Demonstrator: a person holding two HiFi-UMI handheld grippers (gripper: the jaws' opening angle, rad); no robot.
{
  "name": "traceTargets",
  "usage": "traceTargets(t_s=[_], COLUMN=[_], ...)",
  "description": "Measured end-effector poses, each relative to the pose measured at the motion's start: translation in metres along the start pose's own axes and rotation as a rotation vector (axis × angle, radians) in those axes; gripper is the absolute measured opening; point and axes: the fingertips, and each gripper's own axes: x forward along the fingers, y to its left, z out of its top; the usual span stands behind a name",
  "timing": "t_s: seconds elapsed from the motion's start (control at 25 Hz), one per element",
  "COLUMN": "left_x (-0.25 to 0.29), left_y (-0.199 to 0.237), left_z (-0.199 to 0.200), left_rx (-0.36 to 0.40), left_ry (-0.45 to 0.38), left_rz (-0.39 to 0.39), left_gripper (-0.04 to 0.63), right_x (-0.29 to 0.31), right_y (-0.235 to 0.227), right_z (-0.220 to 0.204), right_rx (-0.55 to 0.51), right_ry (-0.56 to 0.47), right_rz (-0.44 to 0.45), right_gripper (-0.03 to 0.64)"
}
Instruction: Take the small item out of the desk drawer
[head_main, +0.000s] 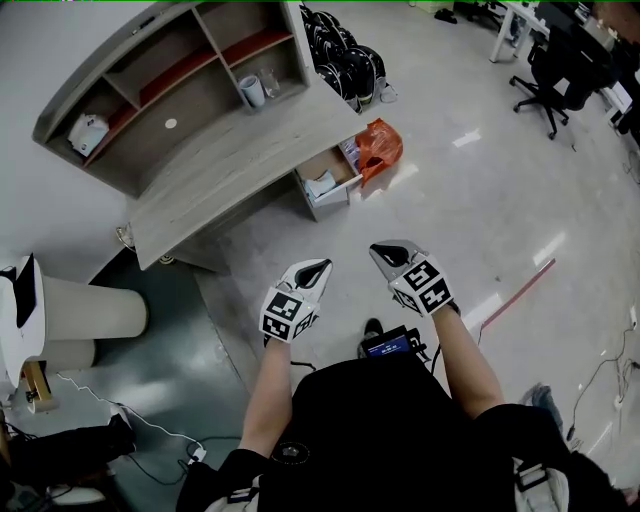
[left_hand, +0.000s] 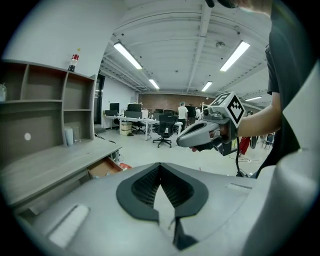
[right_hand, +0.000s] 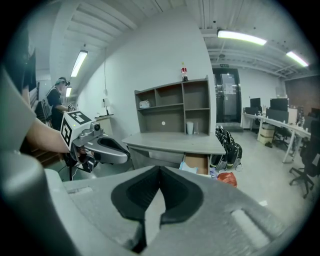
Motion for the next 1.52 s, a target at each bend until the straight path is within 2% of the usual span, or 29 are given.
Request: traceTargets(t_s=[0.32, 0.6, 0.8, 1.08, 1.52], left_x=[0.028, 0.037, 0.048, 0.071, 0.097], left_y=[0.009, 0.027, 0.044, 0.075, 0.163], left_z=[0.011, 0.009, 0.0, 0.009, 0.029], left_rx=[0.003, -0.02, -0.047, -0.049, -0.047], left_ry=[0.021, 0.037, 0.046, 0.037, 0.046], left_rz=[0.052, 0.082, 0.072, 0.042, 0.01], left_gripper=[0.003, 0.003, 0.003, 0.003, 0.003], right_x=[0.008, 0.025, 0.042, 0.063, 0.13], right_y=[-0.036, -0.049, -0.052, -0.078, -0.12], right_z=[0.0, 0.001, -0.001, 0.012, 0.058], right_rx=[-0.008, 0.006, 0.006, 0.003, -0.005], right_ry=[0.009, 0.014, 0.037, 0.058, 0.054], right_rz=[0.051, 0.084, 0.093, 0.066, 0.018], right_gripper=[0.003, 0.003, 0.003, 0.003, 0.003])
